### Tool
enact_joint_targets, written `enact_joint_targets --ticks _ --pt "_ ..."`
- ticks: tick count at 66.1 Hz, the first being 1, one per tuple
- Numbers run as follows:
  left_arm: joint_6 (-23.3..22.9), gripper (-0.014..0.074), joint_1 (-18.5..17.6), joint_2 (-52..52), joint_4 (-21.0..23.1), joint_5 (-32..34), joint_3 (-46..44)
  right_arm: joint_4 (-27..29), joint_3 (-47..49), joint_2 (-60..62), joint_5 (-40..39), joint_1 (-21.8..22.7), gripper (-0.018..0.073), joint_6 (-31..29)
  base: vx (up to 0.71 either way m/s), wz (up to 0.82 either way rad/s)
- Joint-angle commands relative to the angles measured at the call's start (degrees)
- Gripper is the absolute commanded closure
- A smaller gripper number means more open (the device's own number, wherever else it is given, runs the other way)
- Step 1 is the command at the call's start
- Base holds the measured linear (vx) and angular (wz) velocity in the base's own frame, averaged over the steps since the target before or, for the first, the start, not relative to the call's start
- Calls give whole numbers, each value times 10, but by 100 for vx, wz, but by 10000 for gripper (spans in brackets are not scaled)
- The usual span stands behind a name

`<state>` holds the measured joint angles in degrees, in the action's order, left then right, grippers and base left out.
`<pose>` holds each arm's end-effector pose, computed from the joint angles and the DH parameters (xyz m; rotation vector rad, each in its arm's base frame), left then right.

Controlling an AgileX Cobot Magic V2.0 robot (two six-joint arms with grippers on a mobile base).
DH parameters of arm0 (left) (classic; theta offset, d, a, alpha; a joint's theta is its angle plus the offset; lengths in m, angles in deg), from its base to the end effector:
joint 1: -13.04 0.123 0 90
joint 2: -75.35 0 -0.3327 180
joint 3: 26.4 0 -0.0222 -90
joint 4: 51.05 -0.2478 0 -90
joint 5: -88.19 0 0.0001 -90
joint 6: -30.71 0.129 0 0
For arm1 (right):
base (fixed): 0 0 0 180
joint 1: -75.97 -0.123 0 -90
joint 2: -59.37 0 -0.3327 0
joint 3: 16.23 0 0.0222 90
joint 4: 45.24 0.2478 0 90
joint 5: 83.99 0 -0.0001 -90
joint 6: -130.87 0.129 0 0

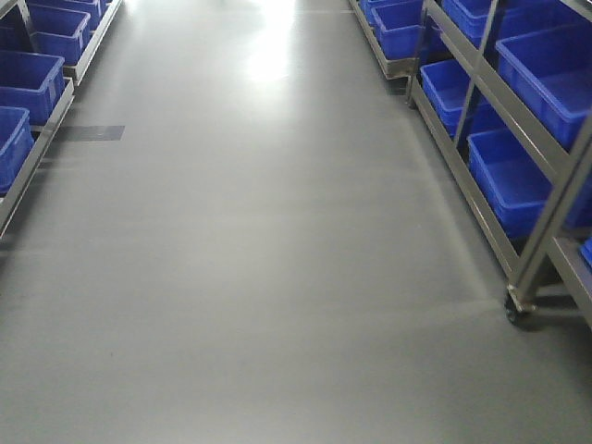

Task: Pour parts from conveyor to right shelf
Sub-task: 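Drive down the aisle between shelves of blue bins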

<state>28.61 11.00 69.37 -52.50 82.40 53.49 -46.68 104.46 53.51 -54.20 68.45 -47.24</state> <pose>0.0436 -0.0012 0.1938 0.0173 1.5997 -0.0345 0.0132 0.0001 0.2699 -0.0900 1.6557 0.0979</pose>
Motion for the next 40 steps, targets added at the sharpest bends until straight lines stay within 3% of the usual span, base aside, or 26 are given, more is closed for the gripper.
enact_joint_targets --ticks 1,40 --pt "-4 603 1 7 4 45 -11 -4 15 -5 -44 3 564 -3 64 7" --pt "-4 603 1 7 4 45 -11 -4 15 -5 -45 3 564 -3 70 9"
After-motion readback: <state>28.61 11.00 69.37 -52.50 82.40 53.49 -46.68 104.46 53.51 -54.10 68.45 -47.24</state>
